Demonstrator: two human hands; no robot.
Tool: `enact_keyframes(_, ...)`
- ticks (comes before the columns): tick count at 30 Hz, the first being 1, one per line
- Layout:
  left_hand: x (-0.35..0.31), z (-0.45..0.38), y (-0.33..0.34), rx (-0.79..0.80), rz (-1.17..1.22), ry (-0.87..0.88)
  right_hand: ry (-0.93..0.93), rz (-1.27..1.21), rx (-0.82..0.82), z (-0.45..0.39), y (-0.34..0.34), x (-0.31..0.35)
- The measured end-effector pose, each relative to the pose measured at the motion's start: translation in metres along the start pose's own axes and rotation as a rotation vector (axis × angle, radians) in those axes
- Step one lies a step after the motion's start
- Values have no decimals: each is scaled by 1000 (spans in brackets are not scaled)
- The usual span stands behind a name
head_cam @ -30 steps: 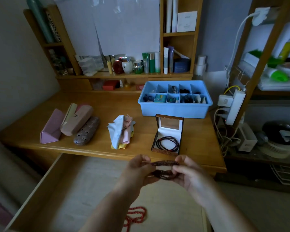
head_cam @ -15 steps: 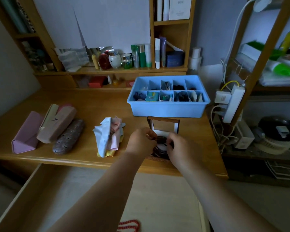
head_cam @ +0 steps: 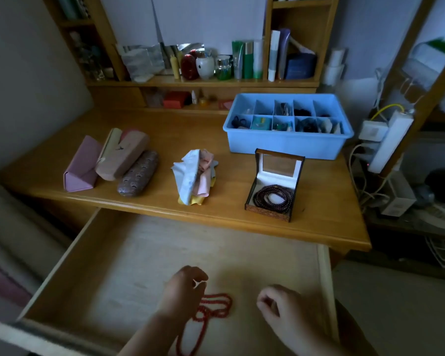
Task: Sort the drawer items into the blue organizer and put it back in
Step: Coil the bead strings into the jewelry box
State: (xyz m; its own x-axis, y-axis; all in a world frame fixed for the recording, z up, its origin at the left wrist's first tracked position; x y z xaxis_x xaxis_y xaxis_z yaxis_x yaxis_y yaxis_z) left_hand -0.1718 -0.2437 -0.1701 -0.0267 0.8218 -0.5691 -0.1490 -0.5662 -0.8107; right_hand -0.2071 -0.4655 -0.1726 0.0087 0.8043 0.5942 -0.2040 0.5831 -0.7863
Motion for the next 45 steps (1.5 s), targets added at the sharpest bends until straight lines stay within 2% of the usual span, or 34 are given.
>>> enact_keyframes(5,48,1,16,-56,-136,-127,179,-95,99,7,25,-13)
enact_keyframes(8,58,-2,23,53,-202,-213,217,-115,115,4,25,-21)
enact_keyframes(12,42,0,30,164,-349,-89,256,-130,116,3,22,-24)
enact_keyframes(16,-5,9,22,163,26,123,161,-229,32,0,13,-2)
enact_keyframes(20,-62,23,3,209,286,213,25,-383,200,-6,14,41)
enact_keyframes(24,-90,27,-35,123,424,218,73,-580,238,-9,8,55)
enact_keyframes(27,-84,23,-78,-13,488,146,144,-644,145,-7,0,44)
enact_keyframes(31,-49,17,-145,-247,709,-5,286,-580,-1,-4,-11,16)
enact_keyframes(33,-15,15,-176,-364,719,-76,380,-588,-38,-3,-16,2)
enact_keyframes(35,22,15,-188,-380,694,-170,471,-624,-63,0,-22,-9)
enact_keyframes(37,54,17,-179,-305,718,-273,545,-785,-60,1,-25,-15)
enact_keyframes(39,67,22,-160,-197,692,-280,605,-1107,26,2,-21,-9)
enact_keyframes(42,44,34,-133,-16,542,-133,608,-1529,151,6,-22,14)
enact_keyframes(45,-5,38,-127,-37,237,53,459,-1620,171,3,-36,33)
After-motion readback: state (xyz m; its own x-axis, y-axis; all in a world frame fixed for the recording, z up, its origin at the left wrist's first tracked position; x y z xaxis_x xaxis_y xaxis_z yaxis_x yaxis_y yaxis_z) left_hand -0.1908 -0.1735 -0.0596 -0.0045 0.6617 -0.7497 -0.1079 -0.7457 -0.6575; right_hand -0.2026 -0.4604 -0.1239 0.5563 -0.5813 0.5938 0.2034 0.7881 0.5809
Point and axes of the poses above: each hand's wrist, its own z-axis away from the middle knuckle, its own y-axis out of the palm, x = y × z, the point moved 6 cm from there along -z, towards the middle knuckle, and after that the axes turned 7 degrees about y, right-handed, at the moved point
